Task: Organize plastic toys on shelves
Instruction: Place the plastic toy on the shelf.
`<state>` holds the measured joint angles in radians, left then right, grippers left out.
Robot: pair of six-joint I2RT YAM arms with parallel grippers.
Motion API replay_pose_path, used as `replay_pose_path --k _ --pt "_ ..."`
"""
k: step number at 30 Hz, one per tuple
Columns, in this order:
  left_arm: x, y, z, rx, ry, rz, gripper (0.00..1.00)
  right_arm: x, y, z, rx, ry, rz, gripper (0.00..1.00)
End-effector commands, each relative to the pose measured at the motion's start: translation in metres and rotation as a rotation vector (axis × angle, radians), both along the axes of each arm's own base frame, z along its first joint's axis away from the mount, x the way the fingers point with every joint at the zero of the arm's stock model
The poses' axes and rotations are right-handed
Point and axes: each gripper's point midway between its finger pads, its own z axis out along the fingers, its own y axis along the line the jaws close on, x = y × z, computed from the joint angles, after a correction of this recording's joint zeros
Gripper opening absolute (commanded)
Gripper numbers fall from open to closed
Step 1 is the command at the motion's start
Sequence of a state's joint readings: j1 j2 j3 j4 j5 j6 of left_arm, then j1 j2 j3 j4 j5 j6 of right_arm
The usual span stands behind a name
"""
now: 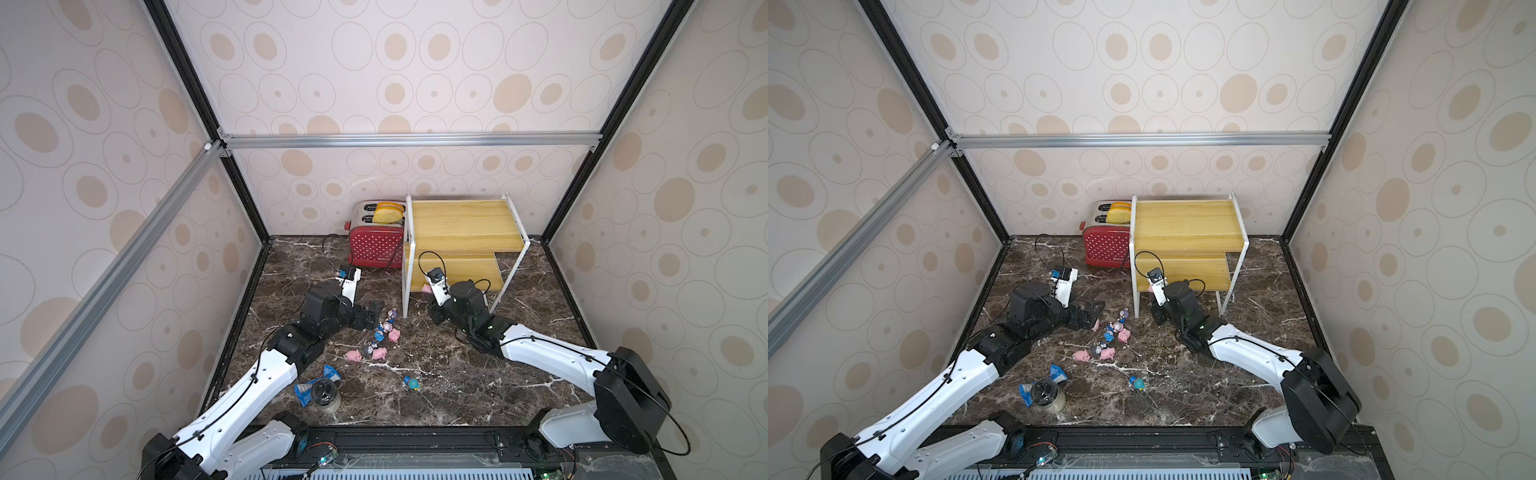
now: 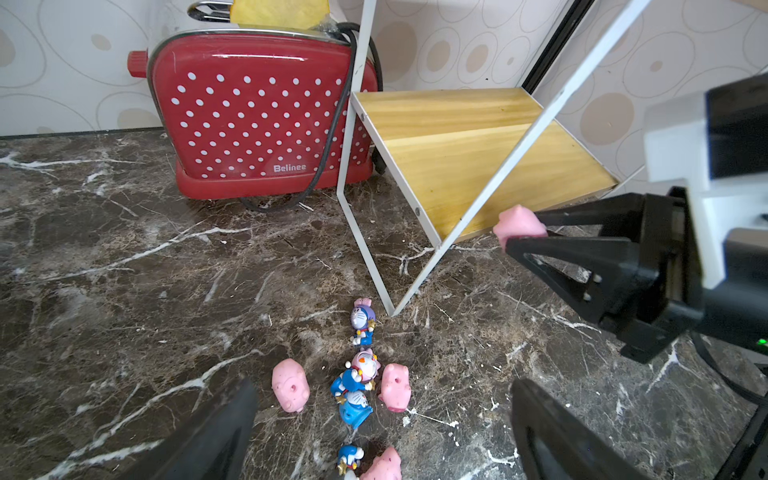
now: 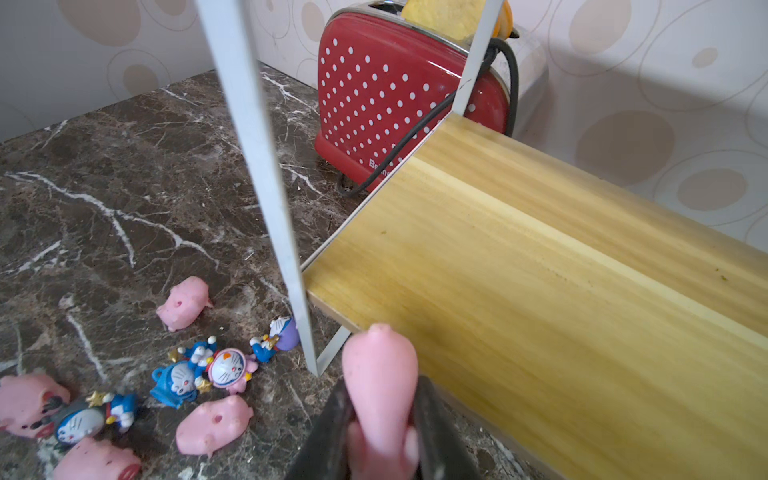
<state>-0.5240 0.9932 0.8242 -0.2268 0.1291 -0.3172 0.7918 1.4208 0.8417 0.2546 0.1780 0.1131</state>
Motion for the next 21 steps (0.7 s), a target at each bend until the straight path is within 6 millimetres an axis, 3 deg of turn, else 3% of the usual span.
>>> replay_pose_path --k 1,21 --pt "-0.005 0.000 0.007 0.006 -0.017 -0.018 0.99 0.015 0.007 0.029 0.078 -0.066 -0.023 0.27" --pt "-0.015 0.006 0.002 0.008 0.015 -0.008 0.99 0.046 0.019 0.001 0.098 -0.046 -0.092 0.33"
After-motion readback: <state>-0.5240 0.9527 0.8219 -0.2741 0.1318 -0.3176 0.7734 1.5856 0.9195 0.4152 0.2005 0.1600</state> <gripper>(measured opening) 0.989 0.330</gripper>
